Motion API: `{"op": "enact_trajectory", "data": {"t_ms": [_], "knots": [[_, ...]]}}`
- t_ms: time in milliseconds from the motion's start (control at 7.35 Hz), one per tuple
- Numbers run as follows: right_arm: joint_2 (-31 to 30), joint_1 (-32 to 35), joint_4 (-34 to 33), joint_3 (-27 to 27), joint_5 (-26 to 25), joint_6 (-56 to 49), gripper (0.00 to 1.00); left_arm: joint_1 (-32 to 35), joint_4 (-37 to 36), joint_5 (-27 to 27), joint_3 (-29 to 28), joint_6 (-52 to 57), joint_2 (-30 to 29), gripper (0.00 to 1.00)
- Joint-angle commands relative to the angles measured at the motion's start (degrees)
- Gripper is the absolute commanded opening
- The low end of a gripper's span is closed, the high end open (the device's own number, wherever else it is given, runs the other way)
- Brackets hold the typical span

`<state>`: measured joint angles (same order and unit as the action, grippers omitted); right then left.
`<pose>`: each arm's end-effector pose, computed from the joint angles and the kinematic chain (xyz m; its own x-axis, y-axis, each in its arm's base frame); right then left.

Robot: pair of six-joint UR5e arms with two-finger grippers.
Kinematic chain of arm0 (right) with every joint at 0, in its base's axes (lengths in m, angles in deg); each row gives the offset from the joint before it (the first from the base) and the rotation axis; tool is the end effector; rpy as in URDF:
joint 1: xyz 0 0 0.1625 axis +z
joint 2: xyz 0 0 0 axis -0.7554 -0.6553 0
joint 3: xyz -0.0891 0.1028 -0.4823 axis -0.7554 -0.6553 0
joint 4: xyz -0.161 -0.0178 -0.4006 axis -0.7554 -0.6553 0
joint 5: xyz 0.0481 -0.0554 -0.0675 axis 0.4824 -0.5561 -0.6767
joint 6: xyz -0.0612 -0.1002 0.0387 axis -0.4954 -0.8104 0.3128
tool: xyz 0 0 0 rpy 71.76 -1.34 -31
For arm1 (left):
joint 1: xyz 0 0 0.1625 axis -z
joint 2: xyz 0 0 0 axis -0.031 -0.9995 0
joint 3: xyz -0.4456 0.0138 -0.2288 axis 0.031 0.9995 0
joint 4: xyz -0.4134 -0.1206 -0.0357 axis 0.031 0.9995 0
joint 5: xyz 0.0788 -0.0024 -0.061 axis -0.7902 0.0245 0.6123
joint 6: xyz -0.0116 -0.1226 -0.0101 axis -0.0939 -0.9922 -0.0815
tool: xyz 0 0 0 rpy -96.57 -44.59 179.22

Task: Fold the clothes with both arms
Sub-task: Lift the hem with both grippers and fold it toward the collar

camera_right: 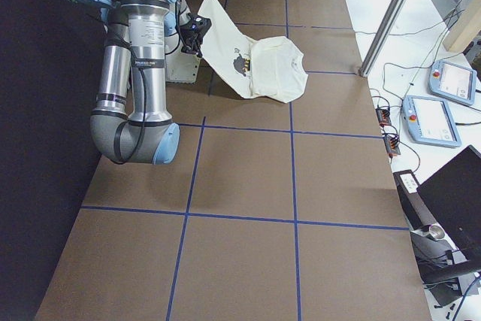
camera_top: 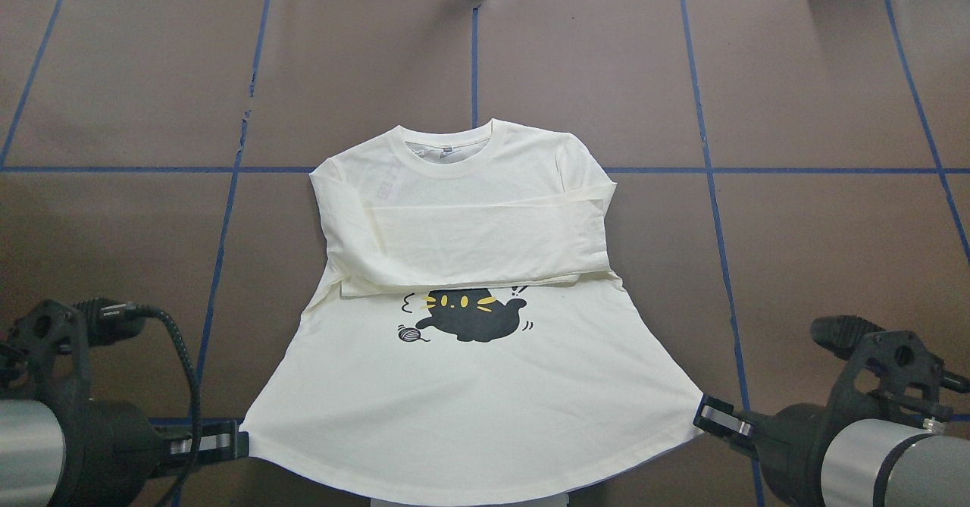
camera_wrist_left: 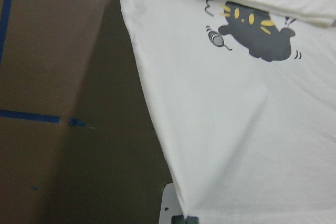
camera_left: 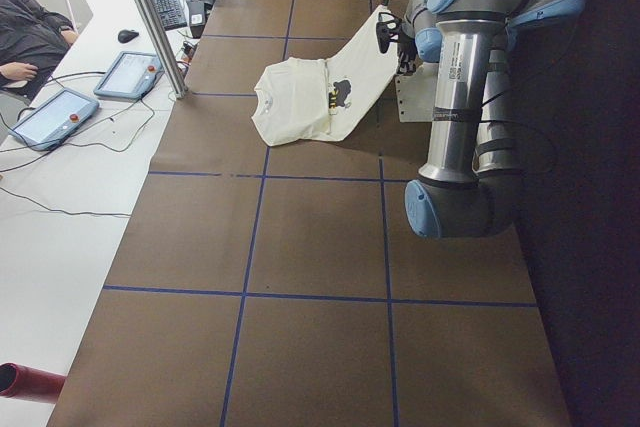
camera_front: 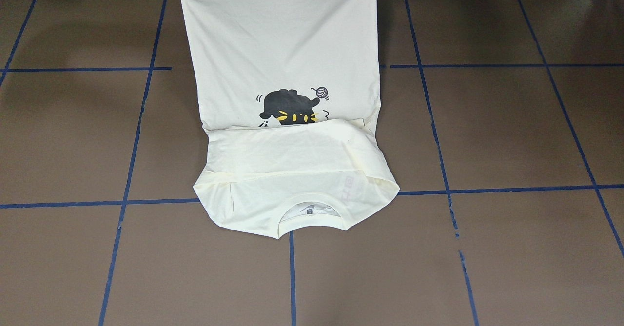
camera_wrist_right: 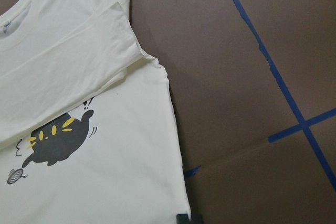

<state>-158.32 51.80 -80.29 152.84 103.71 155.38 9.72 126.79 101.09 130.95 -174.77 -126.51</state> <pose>-0.3306 -0.1738 0.2680 0.4973 0.3950 0.7724 -0.4215 0.8882 -0.1828 0.3290 -0.1916 0.2348 0.4563 -0.1219 -0.8814 0.1337 0.9887 -0.0676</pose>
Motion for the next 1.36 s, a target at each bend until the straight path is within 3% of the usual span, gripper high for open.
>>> {"op": "enact_trajectory", "data": {"t_ms": [0,272,544,680,816,952,1224], "knots": [[9.3,10.9,-1.7,-6.7,2.9,-9.5,0.0,9.9,-0.9,0.4,-6.6,10.6,-5.6,0.0],[16.4,26.0,-0.9,-17.6,14.0,-18.0,0.0,21.1,-1.0,4.5,-15.2,20.3,-10.8,0.0],[21.2,32.5,-0.5,-27.3,15.4,-23.1,0.0,27.2,-0.4,4.5,-26.4,26.6,-15.8,0.0],[22.5,34.2,6.2,-35.2,15.4,-24.3,0.0,28.6,3.8,4.3,-32.5,29.0,-16.8,0.0],[22.6,35.0,17.3,-44.0,15.4,-24.7,0.0,29.0,11.8,4.1,-39.6,29.2,-16.8,0.0],[22.6,36.0,24.0,-51.3,15.4,-25.0,0.0,29.0,18.8,4.0,-46.7,29.2,-16.9,0.0],[24.1,36.0,32.3,-62.1,15.2,-26.7,0.0,29.0,27.4,2.7,-56.2,29.2,-17.1,0.0]]}}
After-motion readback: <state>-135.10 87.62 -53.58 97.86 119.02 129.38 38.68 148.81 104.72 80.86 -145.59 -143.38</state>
